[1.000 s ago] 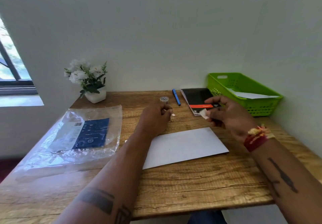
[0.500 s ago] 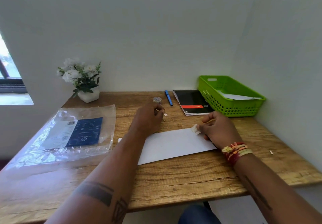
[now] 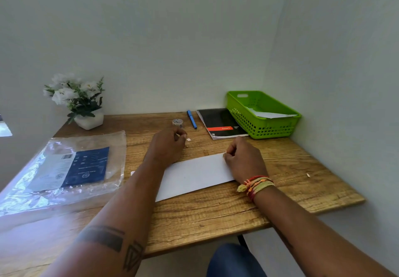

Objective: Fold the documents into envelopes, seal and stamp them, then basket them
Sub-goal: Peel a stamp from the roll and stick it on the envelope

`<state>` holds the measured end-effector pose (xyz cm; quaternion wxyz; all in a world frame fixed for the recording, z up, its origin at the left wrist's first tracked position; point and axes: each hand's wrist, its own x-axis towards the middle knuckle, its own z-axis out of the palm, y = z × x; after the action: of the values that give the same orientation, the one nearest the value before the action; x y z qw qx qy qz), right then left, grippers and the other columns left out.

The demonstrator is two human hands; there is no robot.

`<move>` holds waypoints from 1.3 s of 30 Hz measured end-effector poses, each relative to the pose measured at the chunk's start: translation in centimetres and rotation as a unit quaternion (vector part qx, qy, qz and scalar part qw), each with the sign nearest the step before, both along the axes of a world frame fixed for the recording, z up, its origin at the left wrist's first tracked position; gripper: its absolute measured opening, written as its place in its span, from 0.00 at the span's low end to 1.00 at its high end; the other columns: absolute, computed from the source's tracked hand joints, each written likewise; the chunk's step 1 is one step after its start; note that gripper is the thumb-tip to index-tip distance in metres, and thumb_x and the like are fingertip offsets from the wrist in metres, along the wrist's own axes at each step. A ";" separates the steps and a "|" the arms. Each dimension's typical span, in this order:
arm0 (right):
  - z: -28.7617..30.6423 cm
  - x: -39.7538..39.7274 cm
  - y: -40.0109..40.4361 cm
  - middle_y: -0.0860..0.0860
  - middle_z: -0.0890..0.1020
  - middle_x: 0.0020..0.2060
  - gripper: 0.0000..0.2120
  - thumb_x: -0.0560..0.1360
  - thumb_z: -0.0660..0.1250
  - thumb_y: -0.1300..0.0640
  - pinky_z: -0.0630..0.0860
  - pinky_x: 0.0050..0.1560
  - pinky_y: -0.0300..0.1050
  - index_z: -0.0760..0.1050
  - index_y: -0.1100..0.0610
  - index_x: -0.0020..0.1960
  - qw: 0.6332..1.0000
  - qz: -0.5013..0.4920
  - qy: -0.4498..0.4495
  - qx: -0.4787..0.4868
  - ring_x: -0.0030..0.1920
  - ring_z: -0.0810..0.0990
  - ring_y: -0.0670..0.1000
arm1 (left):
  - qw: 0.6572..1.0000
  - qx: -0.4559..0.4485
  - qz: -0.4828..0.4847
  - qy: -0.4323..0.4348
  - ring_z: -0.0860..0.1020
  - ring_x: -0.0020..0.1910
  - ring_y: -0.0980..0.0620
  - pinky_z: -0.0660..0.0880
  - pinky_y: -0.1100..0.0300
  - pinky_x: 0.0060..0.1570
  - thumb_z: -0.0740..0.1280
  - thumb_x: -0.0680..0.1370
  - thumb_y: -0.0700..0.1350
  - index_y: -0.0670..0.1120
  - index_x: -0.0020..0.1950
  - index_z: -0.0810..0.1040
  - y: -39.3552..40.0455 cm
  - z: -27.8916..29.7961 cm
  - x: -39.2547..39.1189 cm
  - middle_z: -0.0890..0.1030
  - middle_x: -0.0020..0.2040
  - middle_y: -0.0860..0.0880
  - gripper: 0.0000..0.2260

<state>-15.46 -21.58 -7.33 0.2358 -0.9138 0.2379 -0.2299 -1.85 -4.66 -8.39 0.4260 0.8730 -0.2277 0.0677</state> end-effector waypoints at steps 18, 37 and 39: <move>-1.0 0.9 -1.2 0.50 0.77 0.51 0.11 0.75 0.71 0.45 0.67 0.49 0.46 0.72 0.49 0.47 0.997 -0.044 0.055 -0.033 0.56 0.74 0.54 | 1.000 0.006 0.001 0.007 0.80 0.47 0.56 0.71 0.63 0.40 0.67 0.83 0.47 0.52 0.57 0.82 0.1 0.3 -0.5 0.84 0.46 0.53 0.05; 0.8 2.0 -3.5 0.59 0.80 0.60 0.35 0.75 0.66 0.34 0.74 0.53 0.51 0.69 0.60 0.68 0.980 -0.020 0.197 -0.025 0.60 0.79 0.61 | 0.997 0.065 -0.001 -0.049 0.76 0.40 0.59 0.67 0.64 0.35 0.65 0.84 0.47 0.51 0.59 0.82 -0.2 0.3 -1.0 0.77 0.42 0.58 0.07; 0.3 1.7 -3.2 0.60 0.79 0.62 0.30 0.78 0.64 0.38 0.75 0.57 0.53 0.67 0.60 0.68 0.982 -0.031 0.178 -0.054 0.62 0.78 0.62 | 0.996 0.063 -0.004 -0.056 0.75 0.40 0.59 0.67 0.64 0.35 0.65 0.84 0.46 0.51 0.59 0.83 -0.1 0.2 -1.0 0.77 0.41 0.59 0.08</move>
<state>-13.71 -24.74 -7.03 0.1332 -0.9436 0.2914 -0.0833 -2.86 -4.72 -8.22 0.3571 0.8921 -0.2581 0.1004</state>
